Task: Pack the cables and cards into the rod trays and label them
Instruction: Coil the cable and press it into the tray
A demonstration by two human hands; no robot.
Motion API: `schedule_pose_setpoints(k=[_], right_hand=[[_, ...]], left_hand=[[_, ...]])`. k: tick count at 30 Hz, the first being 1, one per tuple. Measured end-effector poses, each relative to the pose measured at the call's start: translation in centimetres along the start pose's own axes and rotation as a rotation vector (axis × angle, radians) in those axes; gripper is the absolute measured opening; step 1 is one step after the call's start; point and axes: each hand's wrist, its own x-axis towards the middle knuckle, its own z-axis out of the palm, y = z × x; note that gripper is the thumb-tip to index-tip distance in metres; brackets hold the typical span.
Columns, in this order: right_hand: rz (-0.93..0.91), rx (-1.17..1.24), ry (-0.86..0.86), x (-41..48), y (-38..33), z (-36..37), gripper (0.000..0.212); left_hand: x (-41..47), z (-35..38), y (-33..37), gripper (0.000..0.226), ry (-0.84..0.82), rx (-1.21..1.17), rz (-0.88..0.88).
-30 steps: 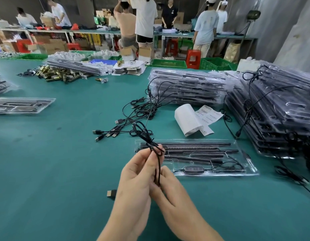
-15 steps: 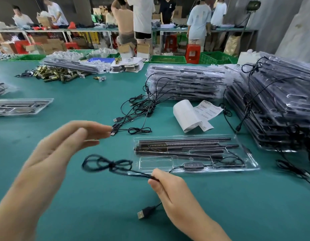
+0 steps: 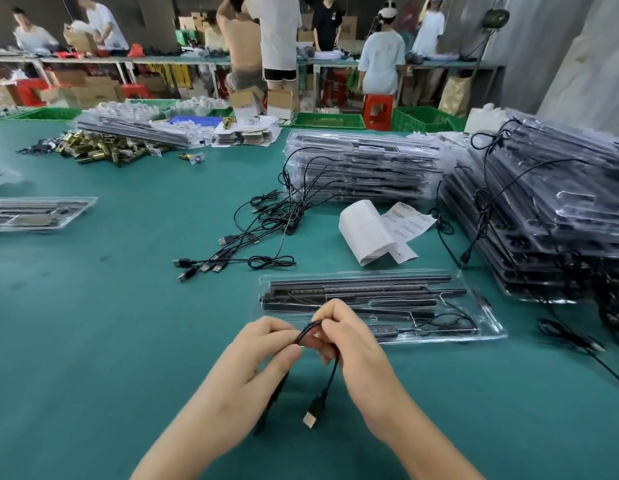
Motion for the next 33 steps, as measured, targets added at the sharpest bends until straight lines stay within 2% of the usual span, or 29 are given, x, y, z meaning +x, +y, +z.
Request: schedule_pose_setpoints(k=[4,11,16,20,26,29,33], right_hand=[[0.017,0.109,0.031,0.2,0.7,0.2,0.031],[-0.026,0.211,0.232,1.4,0.4,0.7,0.019],[-0.001,0.314,0.274,1.8,0.7,1.3,0.024],[-0.028,0.274,0.27,1.7,1.3,1.8,0.03],[-0.156,0.111,0.29,1.5,2.2,1.6,0.032],[-0.134,0.163,0.3,1.2,2.4,1.3,0.023],[-0.107,0.186,0.206,1.1,2.3,0.8,0.012]], left_hand=[[0.6,-0.1,-1.1,0.022,0.095,-0.012,-0.078],[2.9,1.3,-0.8,0.02,0.13,-0.544,-0.161],[4.1,2.7,-0.9,0.021,0.179,-0.675,-0.126],[4.0,3.3,-1.0,0.036,0.206,-0.723,-0.056],[3.7,3.6,-1.1,0.037,0.181,-0.766,0.009],[3.3,3.3,-1.4,0.033,0.116,-0.718,0.07],[3.7,2.5,-1.7,0.035,0.088,-0.626,0.087]])
